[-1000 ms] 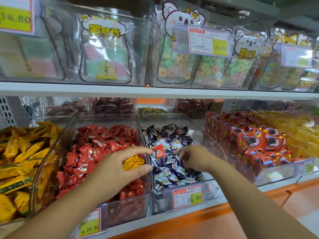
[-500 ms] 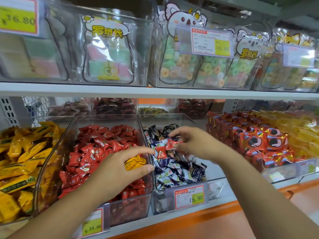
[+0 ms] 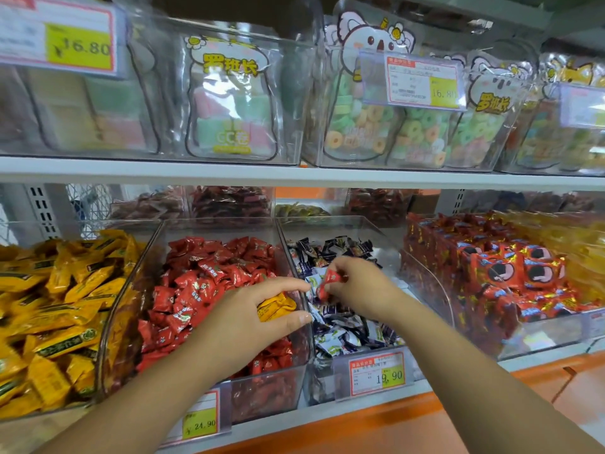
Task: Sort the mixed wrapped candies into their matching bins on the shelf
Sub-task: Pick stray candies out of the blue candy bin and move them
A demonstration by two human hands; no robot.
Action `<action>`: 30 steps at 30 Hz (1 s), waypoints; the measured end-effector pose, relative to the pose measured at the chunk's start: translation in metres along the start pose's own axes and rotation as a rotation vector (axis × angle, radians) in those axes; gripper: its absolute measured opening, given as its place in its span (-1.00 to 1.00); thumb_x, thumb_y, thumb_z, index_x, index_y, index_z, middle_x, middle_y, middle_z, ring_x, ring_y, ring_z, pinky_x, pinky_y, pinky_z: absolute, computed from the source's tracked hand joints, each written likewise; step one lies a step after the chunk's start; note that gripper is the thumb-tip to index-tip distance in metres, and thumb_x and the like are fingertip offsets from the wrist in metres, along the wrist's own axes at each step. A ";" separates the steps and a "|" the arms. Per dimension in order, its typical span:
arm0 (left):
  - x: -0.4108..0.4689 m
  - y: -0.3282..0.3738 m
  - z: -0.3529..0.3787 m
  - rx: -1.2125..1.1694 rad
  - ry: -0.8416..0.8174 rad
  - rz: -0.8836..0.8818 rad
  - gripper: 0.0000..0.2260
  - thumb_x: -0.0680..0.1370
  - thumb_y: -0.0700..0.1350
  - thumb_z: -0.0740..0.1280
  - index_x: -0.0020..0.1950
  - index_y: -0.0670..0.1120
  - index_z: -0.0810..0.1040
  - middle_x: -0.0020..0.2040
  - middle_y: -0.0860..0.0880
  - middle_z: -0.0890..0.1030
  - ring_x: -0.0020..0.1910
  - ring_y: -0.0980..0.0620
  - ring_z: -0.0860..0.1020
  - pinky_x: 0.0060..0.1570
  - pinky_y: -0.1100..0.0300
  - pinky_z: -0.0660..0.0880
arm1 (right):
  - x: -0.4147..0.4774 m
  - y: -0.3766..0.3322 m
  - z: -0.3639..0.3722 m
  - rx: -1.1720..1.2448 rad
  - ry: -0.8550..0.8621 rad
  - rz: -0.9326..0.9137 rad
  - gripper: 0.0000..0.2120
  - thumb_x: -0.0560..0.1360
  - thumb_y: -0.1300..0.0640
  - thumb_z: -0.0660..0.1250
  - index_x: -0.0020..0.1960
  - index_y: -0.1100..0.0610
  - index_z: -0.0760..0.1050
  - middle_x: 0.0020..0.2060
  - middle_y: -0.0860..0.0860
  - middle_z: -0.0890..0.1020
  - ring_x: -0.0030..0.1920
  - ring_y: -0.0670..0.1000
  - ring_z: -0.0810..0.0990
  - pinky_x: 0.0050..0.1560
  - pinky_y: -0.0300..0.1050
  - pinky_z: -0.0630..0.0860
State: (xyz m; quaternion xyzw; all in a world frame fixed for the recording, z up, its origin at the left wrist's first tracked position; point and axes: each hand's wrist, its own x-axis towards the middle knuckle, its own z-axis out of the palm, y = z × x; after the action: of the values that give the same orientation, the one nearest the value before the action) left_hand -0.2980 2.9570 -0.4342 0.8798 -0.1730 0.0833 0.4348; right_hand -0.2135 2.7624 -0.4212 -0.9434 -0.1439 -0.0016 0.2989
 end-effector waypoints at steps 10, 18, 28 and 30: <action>0.002 -0.003 0.000 -0.044 0.016 -0.001 -0.73 0.44 0.14 0.43 0.11 0.38 0.52 -0.07 0.12 0.66 -0.22 0.14 0.57 -0.09 0.23 0.48 | 0.007 -0.067 -0.007 0.472 0.040 -0.249 -0.76 0.50 0.07 0.40 0.15 -0.08 0.51 0.05 -0.07 0.63 -0.02 -0.07 0.63 0.01 -0.14 0.60; 0.000 -0.004 -0.002 -0.023 -0.027 -0.035 -0.74 0.45 0.20 0.38 0.13 0.41 0.50 -0.15 0.31 0.60 -0.41 0.21 0.46 -0.26 0.26 0.46 | -0.006 0.003 -0.053 -0.087 -0.118 0.224 -0.69 0.66 0.10 0.11 0.36 0.06 0.43 0.27 0.08 0.54 0.25 0.25 0.51 0.26 0.20 0.47; 0.003 -0.003 0.002 -0.016 -0.017 -0.035 -0.74 0.44 0.19 0.39 0.10 0.41 0.51 -0.10 0.29 0.63 -0.33 0.19 0.54 -0.26 0.36 0.44 | 0.008 0.041 -0.013 -0.020 -0.225 0.386 -0.17 0.51 -0.11 0.35 0.57 0.08 -0.05 0.52 0.10 0.18 0.46 0.14 0.25 0.38 -0.05 0.25; 0.002 -0.002 0.002 -0.024 -0.019 -0.037 -0.76 0.46 0.16 0.39 0.10 0.39 0.52 -0.19 0.22 0.64 -0.47 0.20 0.43 -0.35 0.35 0.40 | 0.012 0.046 -0.013 0.108 -0.255 0.420 -0.15 0.48 -0.04 0.42 0.57 0.05 -0.03 0.51 0.10 0.20 0.44 0.14 0.27 0.40 0.01 0.25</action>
State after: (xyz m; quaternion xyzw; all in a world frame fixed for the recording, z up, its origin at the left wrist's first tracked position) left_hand -0.2952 2.9565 -0.4361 0.8782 -0.1617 0.0648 0.4453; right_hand -0.1886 2.7228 -0.4353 -0.9279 0.0190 0.1873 0.3219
